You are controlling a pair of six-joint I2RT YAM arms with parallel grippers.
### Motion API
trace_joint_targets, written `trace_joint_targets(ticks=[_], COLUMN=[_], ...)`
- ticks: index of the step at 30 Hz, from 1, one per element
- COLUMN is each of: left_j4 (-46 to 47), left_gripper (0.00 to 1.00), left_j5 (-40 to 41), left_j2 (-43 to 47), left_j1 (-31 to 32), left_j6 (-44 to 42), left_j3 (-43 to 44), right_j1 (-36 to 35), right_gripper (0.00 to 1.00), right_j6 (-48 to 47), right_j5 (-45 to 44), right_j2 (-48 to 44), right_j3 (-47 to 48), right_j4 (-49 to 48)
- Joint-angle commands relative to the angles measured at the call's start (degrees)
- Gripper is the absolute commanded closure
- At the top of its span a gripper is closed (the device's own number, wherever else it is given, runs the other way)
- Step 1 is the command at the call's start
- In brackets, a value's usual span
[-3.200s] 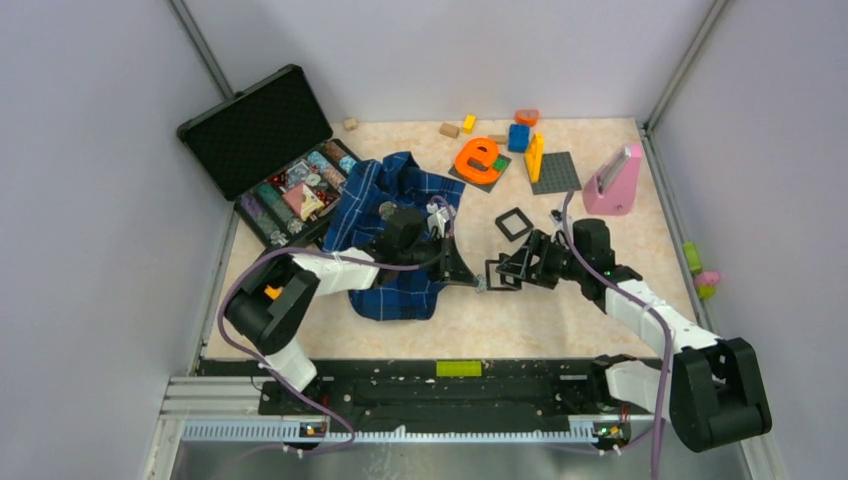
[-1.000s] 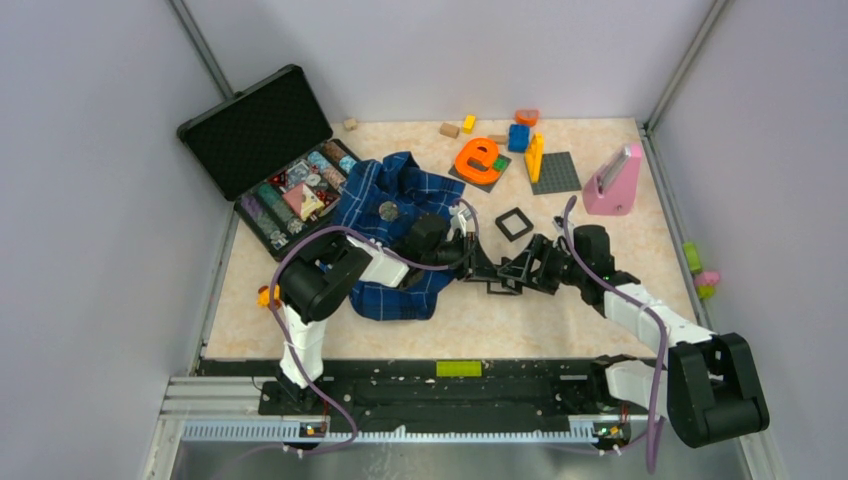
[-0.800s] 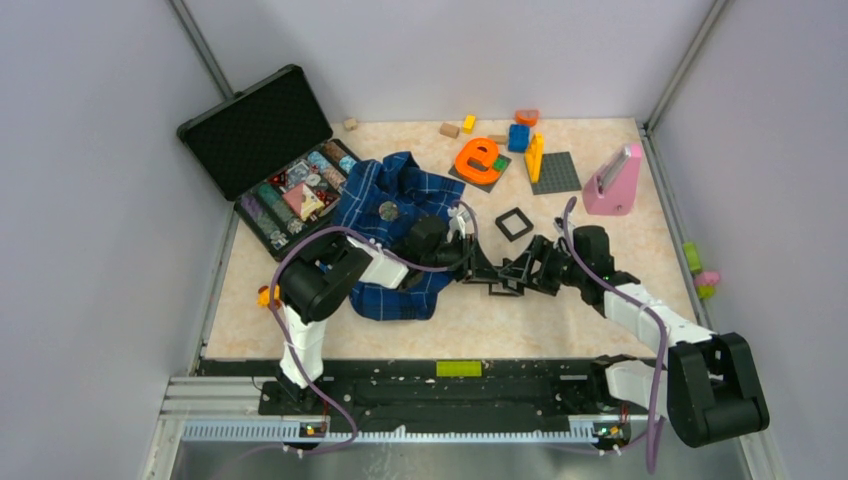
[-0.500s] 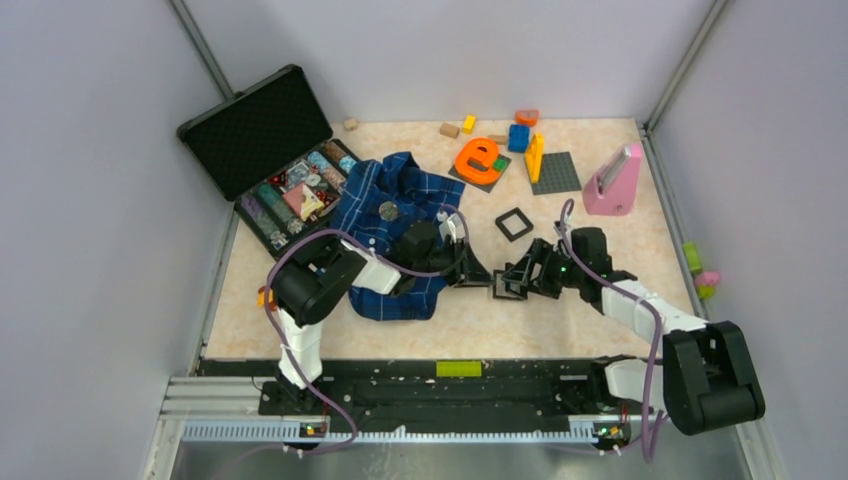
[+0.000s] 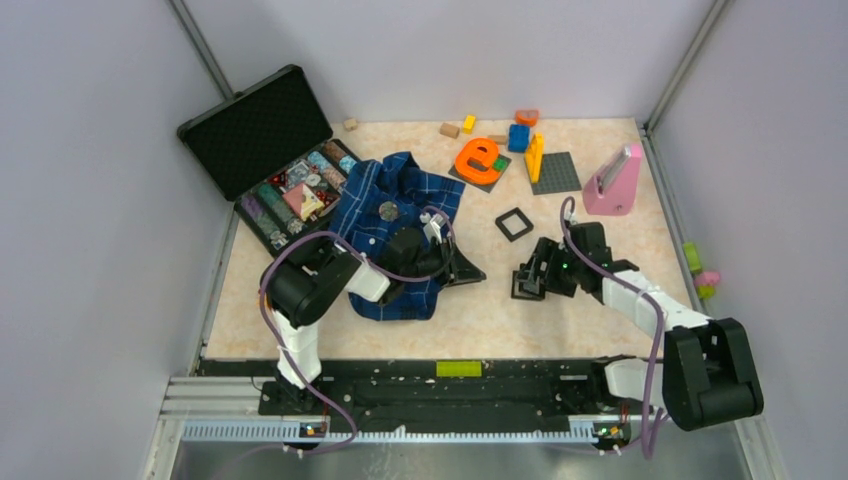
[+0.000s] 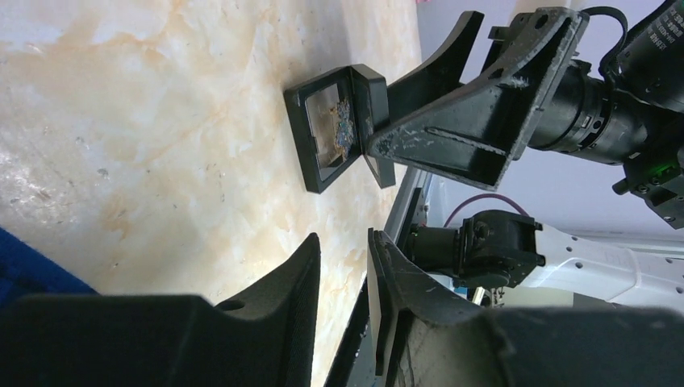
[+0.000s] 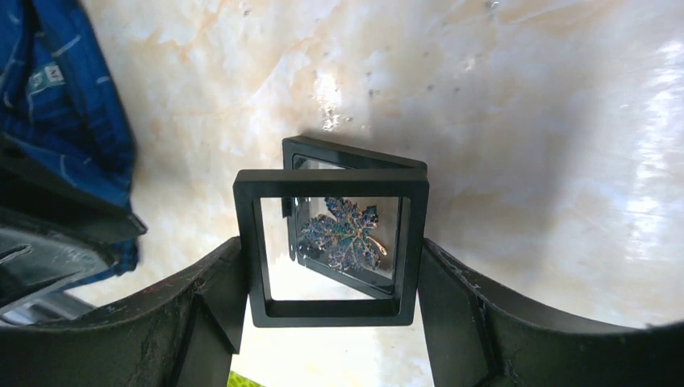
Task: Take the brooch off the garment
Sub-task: Place the brooch box at the center of the board.
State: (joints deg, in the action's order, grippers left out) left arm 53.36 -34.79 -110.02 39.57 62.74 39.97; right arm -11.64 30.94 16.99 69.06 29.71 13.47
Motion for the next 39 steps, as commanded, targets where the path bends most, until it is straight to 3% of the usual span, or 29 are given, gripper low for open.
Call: trace_joint_targets(ticks=[1,9,22,25,28,30,34,39], left_j4=[4.2,3.1,-0.2,-0.5,-2.3,-3.6,-16.8,-47.0], left_gripper=[0.68,0.68,0.69,0.69,0.66,0.65,0.58,0.40], left_j5=[0.2,0.5,-0.8,-0.4,-0.3,-0.1,3.8,16.1], left_j2=[2.5,3.5,4.8,5.0,5.8,7.6,18.4,35.9], left_j1=[0.0,0.2,0.5,0.6,1.3,1.9,4.2,3.2], left_j6=[-0.3,-1.1,-3.5,-3.7,-5.3,-6.3,-11.3,-23.4], left_j3=[-0.1,-0.4,-0.1,-0.1,0.7,1.0,3.1,8.4], right_j1=[0.6,0.8,5.5,6.4,6.9,6.9,6.9,3.1], right_gripper=[0.45,0.44,0.42,0.33,0.13,0.09,0.04,0.01], right_j6=[-2.4,-3.8,-4.4,-4.1,-4.4,-4.9,-6.1,-9.1], right_j5=[-8.1,-19.1,-24.6,-24.7,-24.8,-24.8,-24.8,-29.0], right_j2=[-0.7,6.0,17.1,18.6,18.9,17.6,12.6,1.6], right_j3=[4.6,9.3,17.7,18.0,19.2,19.9,20.9,20.2], right_j4=[4.1,5.6,5.1,4.1,5.2,6.0,8.5,10.4])
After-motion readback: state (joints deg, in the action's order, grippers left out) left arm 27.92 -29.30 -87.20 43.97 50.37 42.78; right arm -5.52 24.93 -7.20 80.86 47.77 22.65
